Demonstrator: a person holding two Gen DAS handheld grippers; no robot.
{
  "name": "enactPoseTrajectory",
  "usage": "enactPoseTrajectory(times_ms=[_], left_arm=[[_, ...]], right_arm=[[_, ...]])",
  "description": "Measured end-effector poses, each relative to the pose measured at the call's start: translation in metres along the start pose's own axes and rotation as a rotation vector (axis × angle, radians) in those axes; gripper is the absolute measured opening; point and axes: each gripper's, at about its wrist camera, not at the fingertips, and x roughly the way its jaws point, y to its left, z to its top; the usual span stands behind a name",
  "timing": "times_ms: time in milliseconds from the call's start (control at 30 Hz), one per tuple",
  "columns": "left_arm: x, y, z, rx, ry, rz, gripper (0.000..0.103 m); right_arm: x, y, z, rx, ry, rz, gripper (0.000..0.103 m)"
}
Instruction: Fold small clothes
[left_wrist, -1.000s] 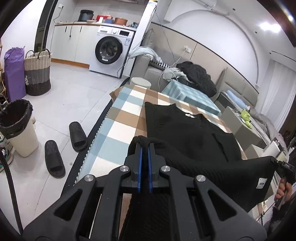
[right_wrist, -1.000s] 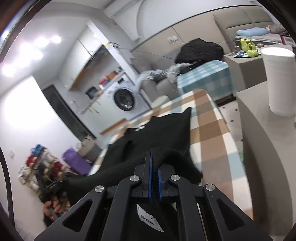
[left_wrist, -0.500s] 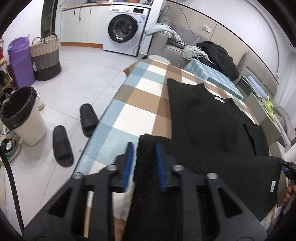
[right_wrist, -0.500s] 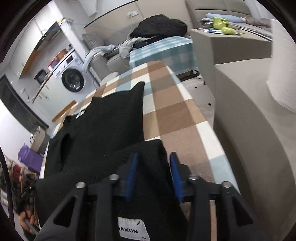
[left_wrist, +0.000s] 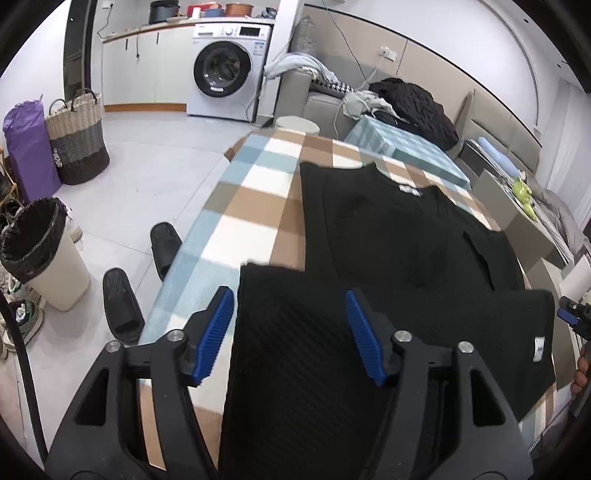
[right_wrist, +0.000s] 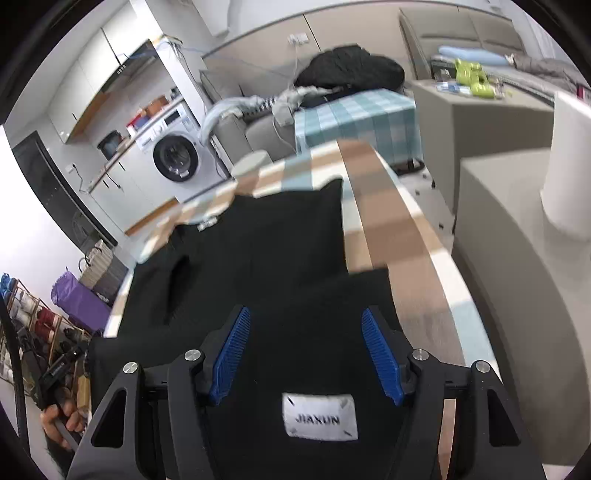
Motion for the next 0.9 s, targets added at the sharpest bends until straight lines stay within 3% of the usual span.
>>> enactPoseTrajectory(times_ms=[200, 367, 667, 767, 833, 900], left_arm=[[0.0, 0.017, -0.028, -0.003, 0.065, 0.055, 0.062], [0.008, 0.032, -0.044, -0.05, 0.11, 0.057, 0.062], [0.013, 0.038, -0.05, -0.094, 0.143, 0.021, 0.062], [0.014, 0.033, -0.049, -0.071, 0.144, -0.018, 0.04], [0.015, 0.032, -0.047, -0.079, 0.133, -0.035, 0.016], [0.013, 0.032, -0.044, -0.082, 0.112, -0.025, 0.006]], right_arm=[[0.002, -0.037, -0.026, -0.006, 0.068, -0.096, 0.065], [0.008, -0.059, -0.033, 0.009, 0.091, -0.05, 0.065], [0.017, -0.049, -0.031, -0.026, 0.094, -0.002, 0.065], [0.016, -0.044, -0.033, -0.052, 0.085, 0.009, 0.065], [0.02, -0.042, -0.032, -0.062, 0.087, -0.003, 0.065], [0.024, -0.041, -0.032, -0.064, 0.084, -0.016, 0.059]])
